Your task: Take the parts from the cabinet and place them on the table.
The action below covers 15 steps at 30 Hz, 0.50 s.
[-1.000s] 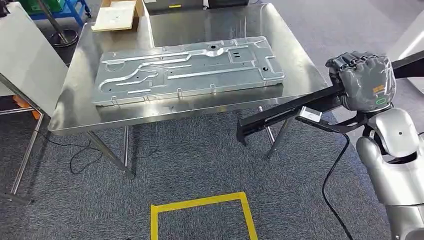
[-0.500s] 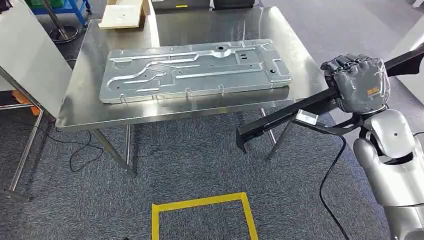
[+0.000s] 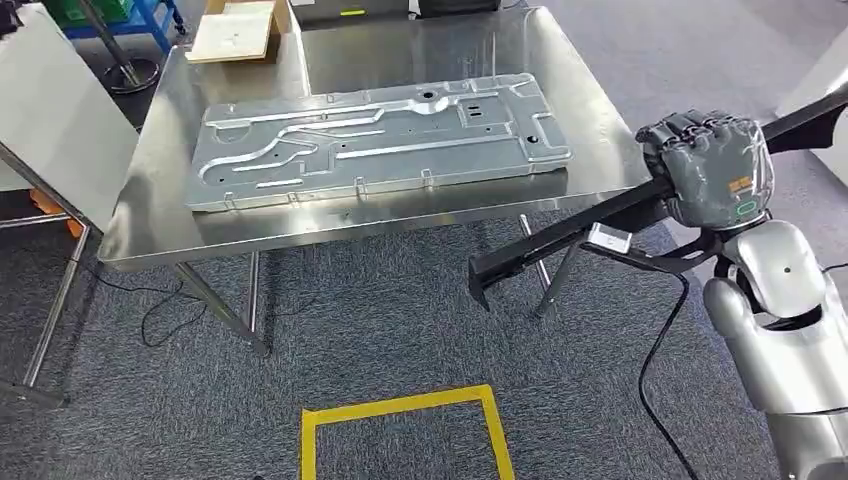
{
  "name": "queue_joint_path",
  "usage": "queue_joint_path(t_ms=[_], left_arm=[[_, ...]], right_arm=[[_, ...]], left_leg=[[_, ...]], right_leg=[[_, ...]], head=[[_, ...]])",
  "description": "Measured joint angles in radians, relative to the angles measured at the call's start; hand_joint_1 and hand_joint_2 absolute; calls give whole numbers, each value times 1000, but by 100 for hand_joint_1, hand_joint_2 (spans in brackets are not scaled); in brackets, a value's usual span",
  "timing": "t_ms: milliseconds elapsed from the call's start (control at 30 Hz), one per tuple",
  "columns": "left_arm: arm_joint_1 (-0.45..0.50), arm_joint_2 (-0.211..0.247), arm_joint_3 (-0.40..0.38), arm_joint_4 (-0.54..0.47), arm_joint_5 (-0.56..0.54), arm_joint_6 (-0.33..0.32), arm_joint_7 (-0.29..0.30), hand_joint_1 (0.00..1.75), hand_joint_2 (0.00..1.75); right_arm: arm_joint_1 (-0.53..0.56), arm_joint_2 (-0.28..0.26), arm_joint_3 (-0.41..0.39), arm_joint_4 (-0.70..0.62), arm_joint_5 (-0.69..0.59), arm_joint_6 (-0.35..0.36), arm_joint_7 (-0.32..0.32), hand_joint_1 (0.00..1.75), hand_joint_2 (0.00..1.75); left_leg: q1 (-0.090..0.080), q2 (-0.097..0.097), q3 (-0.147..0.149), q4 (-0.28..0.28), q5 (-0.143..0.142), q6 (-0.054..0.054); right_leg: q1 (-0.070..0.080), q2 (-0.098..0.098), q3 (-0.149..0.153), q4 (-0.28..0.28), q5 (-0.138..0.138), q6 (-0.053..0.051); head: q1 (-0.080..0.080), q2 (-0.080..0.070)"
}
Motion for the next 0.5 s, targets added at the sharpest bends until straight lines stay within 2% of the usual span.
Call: queue_joint_path(t_ms=[67, 100, 200, 233, 267, 300, 333, 400, 433, 467, 500], left_arm=[[-1, 0, 0, 0, 0, -2, -1, 0, 175], [-2, 1, 0, 0, 0, -2, -2, 0, 175], [0, 1, 0, 0, 0, -2, -4, 0, 175], [0, 1, 0, 0, 0, -2, -5, 0, 175], [0, 0, 0, 0, 0, -3, -5, 0, 175], [-1, 0, 0, 0, 0, -3, -6, 0, 175], [-1, 0, 0, 0, -1, -3, -6, 0, 175], [0, 0, 0, 0, -1, -3, -7, 0, 175], [0, 0, 0, 0, -2, -4, -8, 0, 175], [1, 0, 0, 0, -3, -4, -8, 0, 175], [2, 0, 0, 0, -3, -4, -8, 0, 175]], right_arm=[[0, 0, 0, -1, 0, 0, 0, 175, 175], [0, 0, 0, -2, 0, 0, 0, 175, 175], [5, 0, 0, -2, 0, -1, 0, 175, 175], [5, 0, 0, -2, 0, -1, 0, 175, 175], [6, -1, 0, -3, 0, -2, 0, 175, 175], [6, 0, 0, -3, 0, -2, 0, 175, 175], [5, -1, 0, -5, 0, -2, 0, 175, 175], [12, 0, 0, -5, 0, -2, 1, 175, 175], [18, 0, 0, -4, 0, -2, 1, 175, 175], [22, 0, 0, -4, 0, -2, 0, 175, 175], [23, 0, 0, -4, 0, -2, 0, 175, 175]], left_leg=[[-1, -1, 94, -195, 95, 14], [-4, -2, 113, -239, 85, 21], [-12, -2, 112, -244, 92, 25], [-11, -2, 114, -249, 96, 33], [-1, 0, 123, -269, 108, 43], [-3, 1, 127, -276, 111, 46], [-3, 1, 127, -276, 112, 50], [-5, 1, 127, -276, 111, 52], [-6, 1, 126, -274, 110, 53], [-7, 1, 125, -272, 109, 54], [-7, 1, 126, -270, 107, 53]], right_leg=[[0, 1, 4, 0, -2, 3], [2, 1, 3, 0, -2, 5], [-1, 2, 1, -4, 2, 23], [1, 2, 3, -9, 5, 31], [0, 1, 3, -6, -1, 36], [0, 0, -3, 13, -16, 38], [0, 0, -28, 67, -53, 39], [-2, 0, -103, 223, -125, 46], [-2, 0, -134, 282, -141, 49], [-2, 0, -141, 291, -130, 51], [-2, 0, -124, 254, -97, 51]], head=[[0, 0], [0, 0], [0, 0], [0, 0], [0, 0], [1, 0], [0, 0], [1, 0], [1, 0], [1, 0], [1, 0]])
